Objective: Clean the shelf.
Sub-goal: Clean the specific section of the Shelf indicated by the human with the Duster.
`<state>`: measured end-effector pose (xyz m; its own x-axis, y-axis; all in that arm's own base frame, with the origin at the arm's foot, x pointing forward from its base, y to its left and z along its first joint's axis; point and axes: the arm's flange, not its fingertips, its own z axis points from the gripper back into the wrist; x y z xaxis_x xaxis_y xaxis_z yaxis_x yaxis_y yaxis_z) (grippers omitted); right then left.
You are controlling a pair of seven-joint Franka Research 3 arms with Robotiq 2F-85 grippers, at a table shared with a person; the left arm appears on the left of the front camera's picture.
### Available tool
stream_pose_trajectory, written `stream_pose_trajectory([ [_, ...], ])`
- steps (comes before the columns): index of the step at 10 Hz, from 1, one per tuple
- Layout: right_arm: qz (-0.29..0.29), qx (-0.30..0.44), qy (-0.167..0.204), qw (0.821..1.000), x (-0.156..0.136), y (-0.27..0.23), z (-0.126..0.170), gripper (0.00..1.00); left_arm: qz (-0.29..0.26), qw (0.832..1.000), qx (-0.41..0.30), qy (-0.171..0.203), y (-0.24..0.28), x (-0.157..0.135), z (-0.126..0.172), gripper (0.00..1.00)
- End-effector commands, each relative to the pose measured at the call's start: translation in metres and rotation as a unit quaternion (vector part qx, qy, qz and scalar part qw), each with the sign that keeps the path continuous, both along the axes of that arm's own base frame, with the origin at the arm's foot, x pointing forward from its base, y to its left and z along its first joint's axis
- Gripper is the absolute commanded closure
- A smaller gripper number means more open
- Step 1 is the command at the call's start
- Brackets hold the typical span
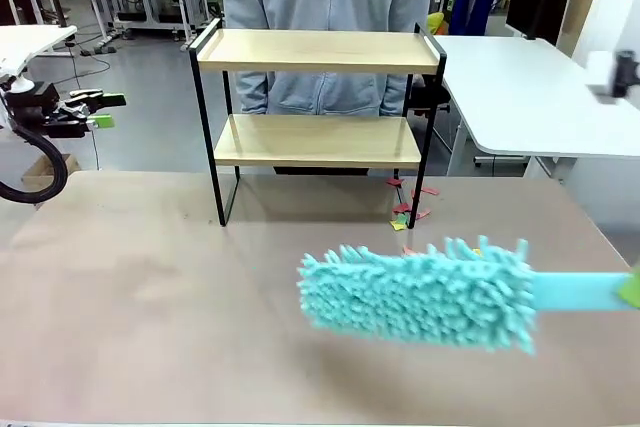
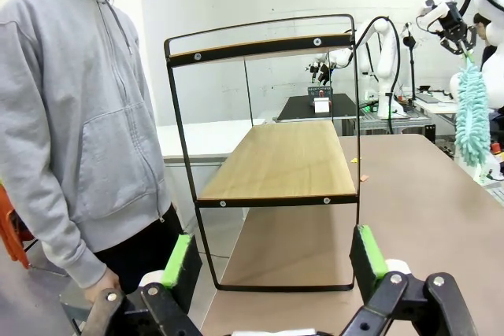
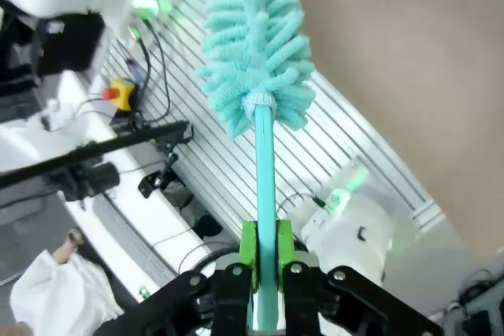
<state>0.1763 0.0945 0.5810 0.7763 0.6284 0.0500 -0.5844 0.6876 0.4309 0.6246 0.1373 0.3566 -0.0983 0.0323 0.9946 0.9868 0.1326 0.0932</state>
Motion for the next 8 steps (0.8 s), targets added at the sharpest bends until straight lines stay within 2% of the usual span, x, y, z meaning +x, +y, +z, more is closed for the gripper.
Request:
stream_pose_trajectory([
  [1,0.004,-0.009,-0.001,1.0,-0.009,-0.034,-0.012,0.87,-0.001,1.0,-0.001,-0.003,0.0,-0.001,0.002,0.0],
  [2,-0.001,-0.02,0.001,1.0,-0.004,-0.041,-0.019,0.87,-0.001,1.0,-0.001,-0.003,0.0,-0.001,0.002,0.0],
  [3,-0.003,-0.009,0.007,1.0,-0.008,-0.018,-0.004,0.87,-0.001,1.0,-0.001,-0.003,0.0,-0.001,0.002,0.0],
  [8,-0.003,-0.009,0.007,1.0,-0.008,-0.018,-0.004,0.87,-0.001,1.0,-0.001,-0.003,0.0,-0.001,0.002,0.0],
])
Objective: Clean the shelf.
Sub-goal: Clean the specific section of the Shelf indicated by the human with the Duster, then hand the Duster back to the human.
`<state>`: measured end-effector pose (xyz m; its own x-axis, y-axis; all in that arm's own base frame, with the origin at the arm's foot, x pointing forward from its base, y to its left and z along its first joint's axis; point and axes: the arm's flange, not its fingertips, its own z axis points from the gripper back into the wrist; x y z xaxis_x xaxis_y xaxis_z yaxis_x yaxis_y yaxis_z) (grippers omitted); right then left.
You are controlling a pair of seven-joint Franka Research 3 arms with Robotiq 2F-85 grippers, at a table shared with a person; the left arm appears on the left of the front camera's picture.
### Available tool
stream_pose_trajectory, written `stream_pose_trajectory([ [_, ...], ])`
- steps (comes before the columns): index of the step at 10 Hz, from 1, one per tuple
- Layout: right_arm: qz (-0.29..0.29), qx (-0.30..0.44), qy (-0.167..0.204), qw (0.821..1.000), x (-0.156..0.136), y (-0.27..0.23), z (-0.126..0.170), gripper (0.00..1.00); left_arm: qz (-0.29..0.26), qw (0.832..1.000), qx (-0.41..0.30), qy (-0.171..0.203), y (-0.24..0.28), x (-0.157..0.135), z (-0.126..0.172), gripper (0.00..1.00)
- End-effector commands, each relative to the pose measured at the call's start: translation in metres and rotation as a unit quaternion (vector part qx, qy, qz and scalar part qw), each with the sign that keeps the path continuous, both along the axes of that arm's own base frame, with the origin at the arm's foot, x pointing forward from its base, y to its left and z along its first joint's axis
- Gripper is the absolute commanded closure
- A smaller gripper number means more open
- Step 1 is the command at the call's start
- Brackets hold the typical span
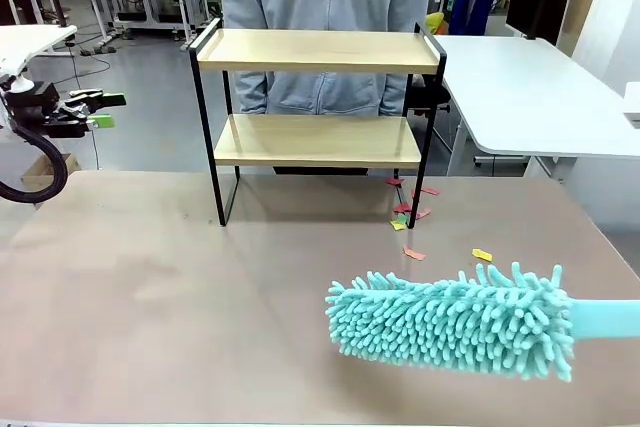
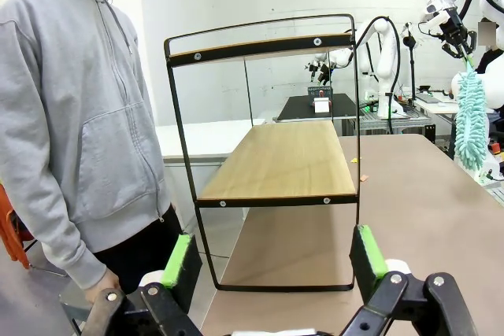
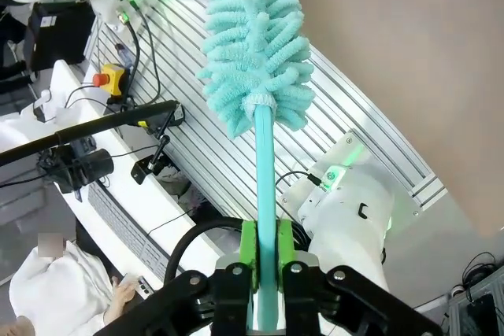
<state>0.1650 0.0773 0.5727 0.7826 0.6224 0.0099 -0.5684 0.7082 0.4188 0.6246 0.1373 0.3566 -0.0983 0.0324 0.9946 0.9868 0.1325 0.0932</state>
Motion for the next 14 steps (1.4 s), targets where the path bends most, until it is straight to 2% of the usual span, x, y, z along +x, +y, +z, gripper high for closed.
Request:
stream_pose_trajectory([
  [1,0.002,0.009,-0.004,1.0,0.004,-0.001,0.004,0.87,-0.001,1.0,-0.001,-0.003,0.0,-0.001,0.002,0.0],
  [5,0.002,0.009,-0.004,1.0,0.004,-0.001,0.004,0.87,0.0,1.0,0.0,0.0,0.0,0.0,0.0,0.0],
  [6,-0.003,0.0,-0.001,1.0,0.001,-0.001,0.001,0.87,0.024,0.999,-0.015,0.022,-0.01,-0.013,0.013,0.0],
  [7,0.026,0.014,-0.019,0.999,0.014,-0.02,0.006,0.87,0.001,1.0,0.004,0.018,-0.039,-0.041,0.03,0.0],
  [8,0.05,0.028,-0.026,0.998,0.043,-0.036,0.006,0.87,-0.001,1.0,0.01,0.011,-0.063,-0.064,0.042,0.0],
  [10,0.082,0.031,-0.079,0.993,0.096,-0.062,0.01,0.87,0.007,1.0,0.01,0.026,-0.109,-0.102,0.049,0.0],
  [12,0.165,0.018,-0.164,0.972,0.14,-0.076,0.008,0.87,0.013,0.997,0.003,0.082,-0.148,-0.142,0.038,0.0],
  [13,0.19,0.009,-0.183,0.965,0.16,-0.071,0.005,0.87,0.022,0.994,-0.002,0.108,-0.16,-0.16,0.032,0.0],
  [14,0.224,0.015,-0.186,0.956,0.176,-0.06,0.002,0.87,0.033,0.991,-0.015,0.13,-0.169,-0.177,0.028,0.0],
])
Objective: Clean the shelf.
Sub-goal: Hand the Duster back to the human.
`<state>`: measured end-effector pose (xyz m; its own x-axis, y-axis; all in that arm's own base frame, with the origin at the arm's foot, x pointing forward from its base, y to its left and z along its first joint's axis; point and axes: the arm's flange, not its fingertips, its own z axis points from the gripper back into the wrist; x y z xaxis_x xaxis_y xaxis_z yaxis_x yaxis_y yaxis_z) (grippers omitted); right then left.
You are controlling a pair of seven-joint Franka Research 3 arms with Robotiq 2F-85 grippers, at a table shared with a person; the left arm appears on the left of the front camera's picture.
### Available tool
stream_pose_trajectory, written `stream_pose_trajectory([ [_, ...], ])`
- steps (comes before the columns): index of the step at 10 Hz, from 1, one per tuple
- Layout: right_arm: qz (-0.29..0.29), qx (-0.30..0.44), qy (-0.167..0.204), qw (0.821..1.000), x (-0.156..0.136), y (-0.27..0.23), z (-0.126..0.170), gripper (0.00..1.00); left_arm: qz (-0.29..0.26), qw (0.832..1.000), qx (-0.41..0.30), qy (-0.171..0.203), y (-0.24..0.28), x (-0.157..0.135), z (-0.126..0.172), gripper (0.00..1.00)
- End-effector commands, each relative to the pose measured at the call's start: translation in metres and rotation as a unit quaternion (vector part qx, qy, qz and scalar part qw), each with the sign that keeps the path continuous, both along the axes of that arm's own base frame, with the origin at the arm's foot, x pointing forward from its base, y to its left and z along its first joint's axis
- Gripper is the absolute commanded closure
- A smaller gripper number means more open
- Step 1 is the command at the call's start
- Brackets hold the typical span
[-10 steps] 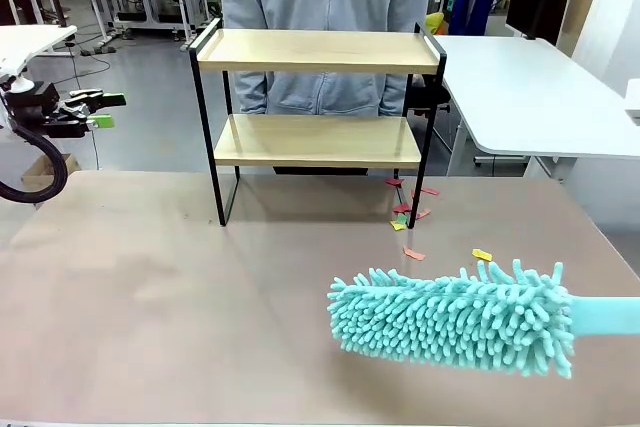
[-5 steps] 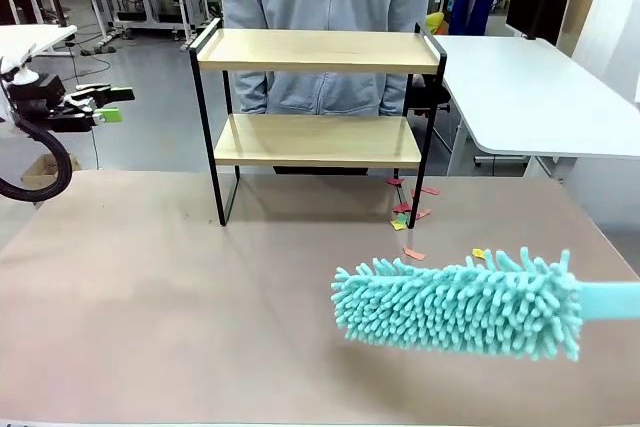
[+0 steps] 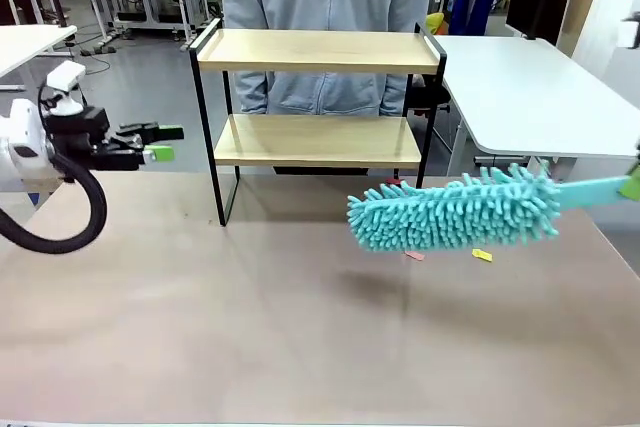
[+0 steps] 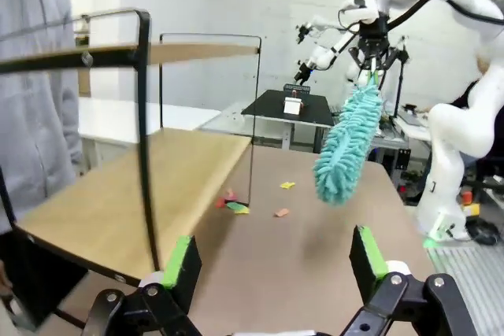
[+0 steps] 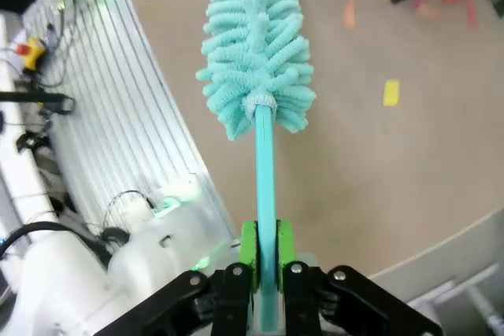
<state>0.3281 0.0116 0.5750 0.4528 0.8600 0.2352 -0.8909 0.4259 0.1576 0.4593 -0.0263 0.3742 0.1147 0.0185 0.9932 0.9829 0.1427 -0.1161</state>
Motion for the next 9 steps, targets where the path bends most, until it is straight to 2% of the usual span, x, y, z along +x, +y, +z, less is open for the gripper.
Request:
stream_pose_trajectory([
  [1,0.064,0.012,-0.014,0.998,0.03,0.018,-0.004,0.87,0.042,0.998,-0.03,0.03,-0.011,-0.026,0.005,0.0],
  [2,0.064,0.012,-0.016,0.998,0.044,0.032,-0.01,0.87,0.055,0.997,-0.042,0.038,-0.016,-0.039,0.001,0.0],
  [3,0.034,0.009,0.007,0.999,0.045,0.035,-0.011,0.87,0.039,0.997,-0.026,0.057,-0.022,-0.043,-0.005,0.0],
  [4,0.05,-0.003,-0.013,0.999,0.03,0.024,-0.011,0.87,0.027,0.999,-0.023,0.033,-0.01,-0.029,-0.009,0.0],
  [9,0.043,-0.005,-0.008,0.999,0.035,0.026,-0.01,0.87,0.033,0.998,-0.025,0.04,-0.011,-0.03,-0.009,0.0],
])
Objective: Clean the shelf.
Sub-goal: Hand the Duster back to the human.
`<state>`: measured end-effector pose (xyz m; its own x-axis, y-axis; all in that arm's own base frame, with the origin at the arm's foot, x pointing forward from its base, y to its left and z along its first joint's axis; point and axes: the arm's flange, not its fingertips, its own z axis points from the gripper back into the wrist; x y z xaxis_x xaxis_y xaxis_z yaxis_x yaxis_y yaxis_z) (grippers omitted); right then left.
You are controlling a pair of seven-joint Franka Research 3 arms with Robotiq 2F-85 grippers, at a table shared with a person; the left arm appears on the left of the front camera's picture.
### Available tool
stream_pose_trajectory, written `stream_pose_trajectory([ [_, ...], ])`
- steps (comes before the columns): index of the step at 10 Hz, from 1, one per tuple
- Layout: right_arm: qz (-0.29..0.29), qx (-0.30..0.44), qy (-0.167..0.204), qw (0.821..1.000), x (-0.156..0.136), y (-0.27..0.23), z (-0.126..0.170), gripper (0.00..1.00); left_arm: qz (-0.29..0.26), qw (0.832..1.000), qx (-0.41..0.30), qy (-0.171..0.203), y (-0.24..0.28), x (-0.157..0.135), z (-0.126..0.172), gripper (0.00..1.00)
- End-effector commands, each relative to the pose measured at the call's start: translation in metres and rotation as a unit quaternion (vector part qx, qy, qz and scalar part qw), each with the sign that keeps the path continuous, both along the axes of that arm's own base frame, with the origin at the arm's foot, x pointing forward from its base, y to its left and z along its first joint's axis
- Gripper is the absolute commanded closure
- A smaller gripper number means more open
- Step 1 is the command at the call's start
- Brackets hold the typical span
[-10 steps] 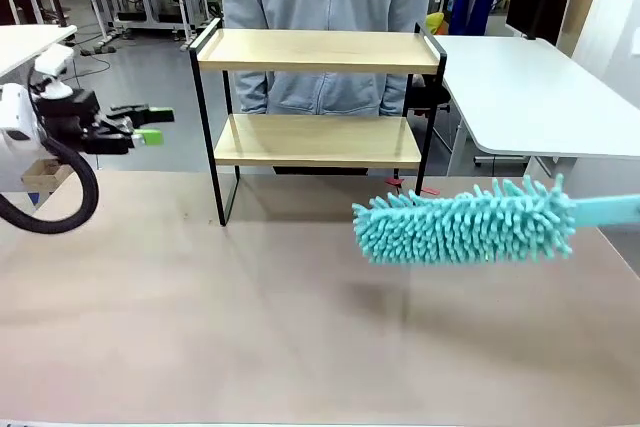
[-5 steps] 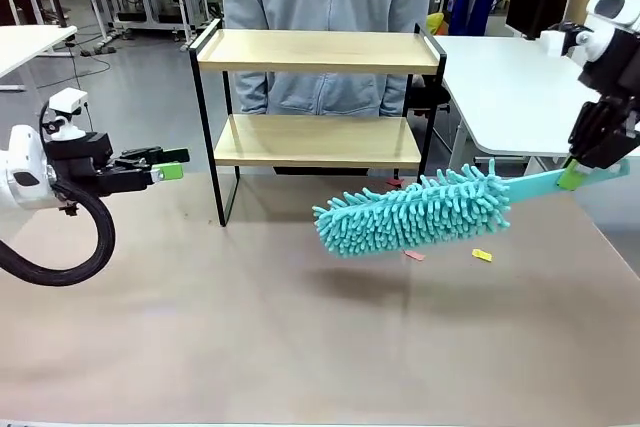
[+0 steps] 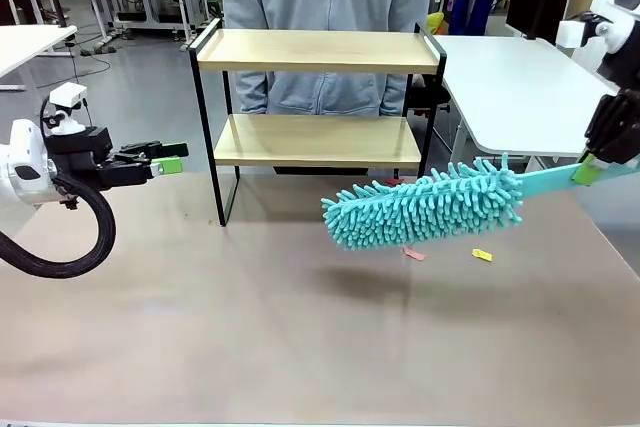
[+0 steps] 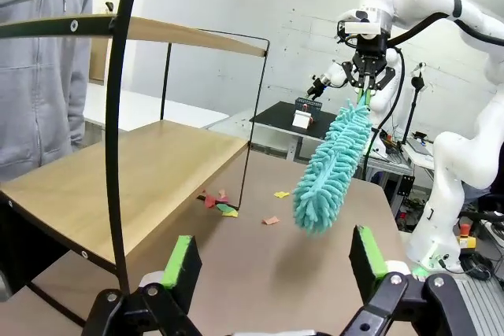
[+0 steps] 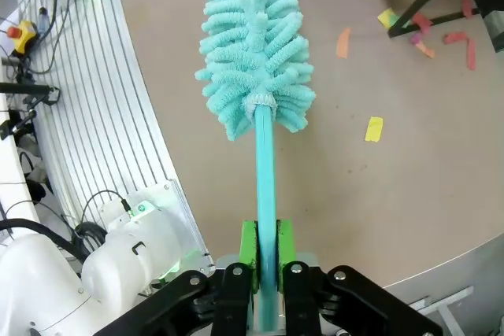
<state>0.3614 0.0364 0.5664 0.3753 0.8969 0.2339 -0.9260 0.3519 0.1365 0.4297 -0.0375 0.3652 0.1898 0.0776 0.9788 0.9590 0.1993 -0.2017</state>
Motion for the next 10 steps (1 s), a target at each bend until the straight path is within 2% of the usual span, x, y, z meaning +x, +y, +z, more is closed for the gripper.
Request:
stream_pose_trajectory([
  [1,0.027,0.021,-0.045,0.998,0.025,0.005,-0.01,0.87,-0.024,0.999,0.048,-0.007,-0.02,-0.014,-0.013,0.0],
  [2,0.053,0.043,-0.086,0.994,0.038,0.007,-0.014,0.87,-0.029,0.998,0.053,-0.001,-0.024,-0.035,-0.021,0.0],
  [3,0.079,0.056,-0.109,0.989,0.044,0.008,-0.018,0.87,-0.011,0.999,0.051,-0.015,-0.026,-0.054,-0.023,0.0],
  [5,0.145,0.084,-0.112,0.979,0.057,0.012,-0.027,0.87,0.009,0.998,0.045,-0.037,-0.054,-0.082,-0.033,0.0],
  [8,0.194,0.129,-0.115,0.966,0.081,0.031,-0.042,0.87,0.036,0.994,0.032,-0.097,-0.068,-0.086,-0.044,0.0],
  [10,0.206,0.142,-0.136,0.959,0.091,0.04,-0.048,0.87,0.026,0.993,0.04,-0.112,-0.066,-0.083,-0.05,0.0],
])
